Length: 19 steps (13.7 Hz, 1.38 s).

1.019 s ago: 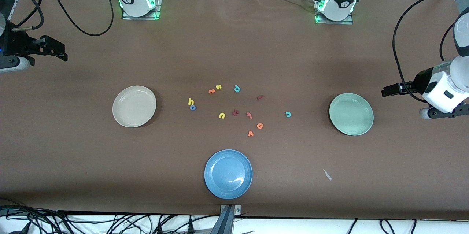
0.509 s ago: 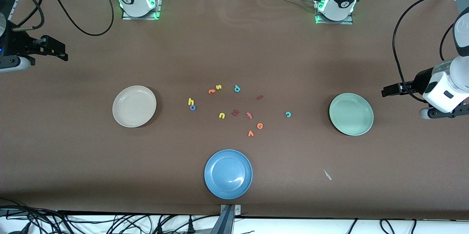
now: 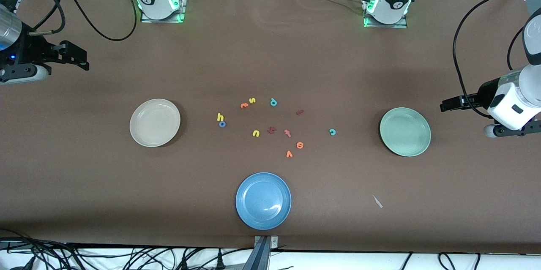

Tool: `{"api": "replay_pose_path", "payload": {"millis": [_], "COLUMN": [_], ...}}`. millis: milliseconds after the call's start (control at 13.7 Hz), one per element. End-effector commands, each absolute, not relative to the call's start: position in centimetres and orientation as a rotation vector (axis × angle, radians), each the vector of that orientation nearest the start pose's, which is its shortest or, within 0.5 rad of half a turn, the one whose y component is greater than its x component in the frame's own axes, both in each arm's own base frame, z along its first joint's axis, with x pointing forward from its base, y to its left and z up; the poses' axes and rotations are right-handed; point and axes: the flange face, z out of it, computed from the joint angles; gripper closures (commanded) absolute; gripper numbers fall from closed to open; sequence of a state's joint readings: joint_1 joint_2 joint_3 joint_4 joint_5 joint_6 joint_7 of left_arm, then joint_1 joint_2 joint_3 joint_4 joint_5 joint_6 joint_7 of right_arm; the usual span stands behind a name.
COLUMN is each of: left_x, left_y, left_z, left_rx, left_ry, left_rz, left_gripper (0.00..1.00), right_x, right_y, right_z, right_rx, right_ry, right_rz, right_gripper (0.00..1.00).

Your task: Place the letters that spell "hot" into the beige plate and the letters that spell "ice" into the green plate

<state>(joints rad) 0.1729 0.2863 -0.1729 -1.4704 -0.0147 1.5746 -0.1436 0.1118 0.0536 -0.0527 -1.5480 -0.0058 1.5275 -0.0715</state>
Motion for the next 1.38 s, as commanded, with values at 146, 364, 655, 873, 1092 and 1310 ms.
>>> {"api": "replay_pose_path", "payload": {"millis": [146,364,655,873,1092,1310], "left_x": [62.5,62.5,62.6,63.3,63.7,63.8], "left_y": [0.8,0.8,-0.7,-4.6,-9.6,-15.8], "left_z": [50.6,50.6,50.4,48.3,44.5,39.4], "left_rx": [-3.196,-3.196,-3.197,-3.173,-3.125,-3.072], "left_ry": [-0.248,-0.248,-0.232,-0.317,-0.439,-0.593], "left_rz": [0.302,0.302,0.307,0.336,0.41,0.412], "left_gripper": [0.0,0.0,0.0,0.0,0.0,0.0], "right_x": [56.2,56.0,55.8,55.8,55.6,55.4], "right_y": [4.0,7.0,6.1,5.2,5.5,5.7], "right_z": [60.9,62.3,61.5,61.3,60.5,60.0], "right_rx": [-3.137,-3.152,-3.156,-3.155,-3.156,-3.134], "right_ry": [-0.161,-0.258,-0.235,-0.211,-0.215,-0.223], "right_rz": [0.12,0.074,0.156,0.181,0.246,0.301], "right_gripper": [0.0,0.0,0.0,0.0,0.0,0.0]}}
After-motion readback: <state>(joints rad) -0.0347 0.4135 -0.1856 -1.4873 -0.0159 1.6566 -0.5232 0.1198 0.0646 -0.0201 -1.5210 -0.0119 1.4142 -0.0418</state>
